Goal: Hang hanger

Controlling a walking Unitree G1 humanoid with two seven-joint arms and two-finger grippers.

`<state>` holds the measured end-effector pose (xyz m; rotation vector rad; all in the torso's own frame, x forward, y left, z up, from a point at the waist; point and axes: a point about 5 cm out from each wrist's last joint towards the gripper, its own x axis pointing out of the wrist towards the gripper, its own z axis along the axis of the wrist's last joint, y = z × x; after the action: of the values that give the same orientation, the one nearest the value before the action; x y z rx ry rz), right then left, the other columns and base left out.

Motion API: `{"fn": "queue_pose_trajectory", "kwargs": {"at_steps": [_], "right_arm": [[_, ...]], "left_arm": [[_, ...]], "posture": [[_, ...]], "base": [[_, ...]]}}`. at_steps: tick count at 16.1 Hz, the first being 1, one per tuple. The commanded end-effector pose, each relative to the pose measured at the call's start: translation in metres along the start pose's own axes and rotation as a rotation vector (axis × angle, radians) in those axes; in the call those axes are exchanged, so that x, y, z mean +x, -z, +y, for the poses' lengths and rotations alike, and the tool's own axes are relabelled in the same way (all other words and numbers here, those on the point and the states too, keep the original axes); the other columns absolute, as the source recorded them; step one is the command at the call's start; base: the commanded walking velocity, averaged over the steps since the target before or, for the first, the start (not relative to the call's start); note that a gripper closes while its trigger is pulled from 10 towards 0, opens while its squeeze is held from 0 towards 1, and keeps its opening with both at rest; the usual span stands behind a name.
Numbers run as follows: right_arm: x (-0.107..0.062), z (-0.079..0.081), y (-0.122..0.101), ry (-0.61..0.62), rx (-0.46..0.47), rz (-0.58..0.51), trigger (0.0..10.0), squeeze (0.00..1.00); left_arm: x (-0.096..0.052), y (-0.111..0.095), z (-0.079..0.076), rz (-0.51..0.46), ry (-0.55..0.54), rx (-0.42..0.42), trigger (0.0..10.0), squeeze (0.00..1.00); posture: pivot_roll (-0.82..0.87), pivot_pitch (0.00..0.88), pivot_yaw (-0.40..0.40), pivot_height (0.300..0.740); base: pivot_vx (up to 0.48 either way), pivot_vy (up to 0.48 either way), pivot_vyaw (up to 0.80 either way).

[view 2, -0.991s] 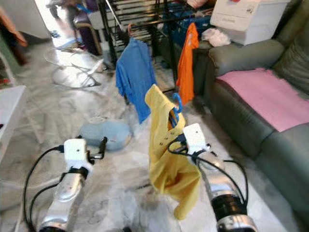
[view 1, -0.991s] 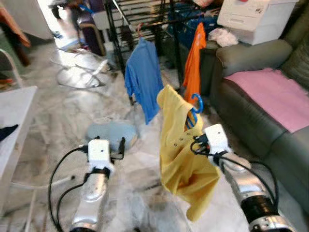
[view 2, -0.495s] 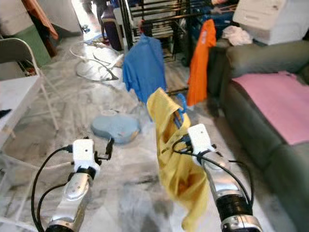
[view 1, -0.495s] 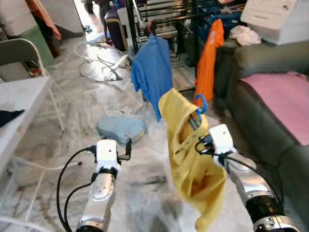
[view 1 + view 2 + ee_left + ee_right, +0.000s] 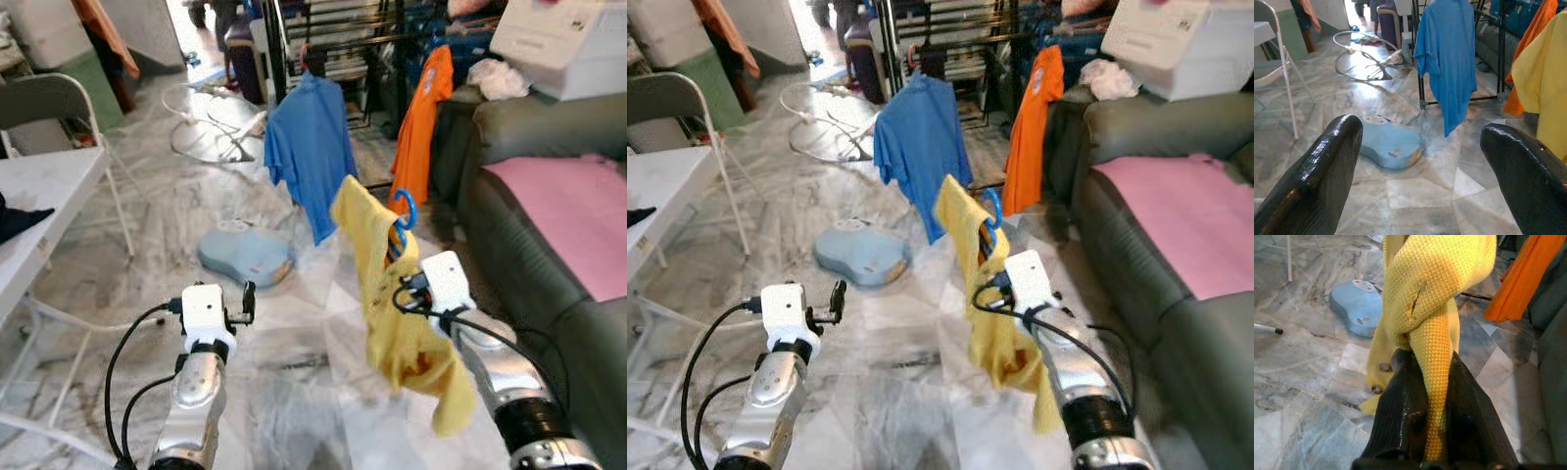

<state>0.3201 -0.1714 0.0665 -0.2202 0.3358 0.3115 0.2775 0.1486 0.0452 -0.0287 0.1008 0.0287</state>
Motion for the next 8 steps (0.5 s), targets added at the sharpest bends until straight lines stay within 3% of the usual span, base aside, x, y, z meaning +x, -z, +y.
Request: {"fn": "queue_pose_trajectory", "kwargs": {"at_steps": [1, 8], "right_arm": [[0.0029, 0.0018, -0.0191, -0.010, -0.011, -0.077, 10.0, 0.00], [0.0020, 0.0059, -0.0174, -0.037, -0.024, -0.074, 10.0, 0.00]], "left_arm": [[0.0016, -0.0017, 0.0076, -0.005, -0.022, -0.002, 10.0, 0.00], [0.0018, -0.0010, 0.0061, -0.003, -0.015, 0.000, 10.0, 0.00]], "posture": [[-0.10, 0.000, 0.080, 0.740], [-0.10, 0.000, 0.081, 0.740]], "base": [[0.375, 0.000, 0.00], [0.430, 0.000, 0.00]]}}
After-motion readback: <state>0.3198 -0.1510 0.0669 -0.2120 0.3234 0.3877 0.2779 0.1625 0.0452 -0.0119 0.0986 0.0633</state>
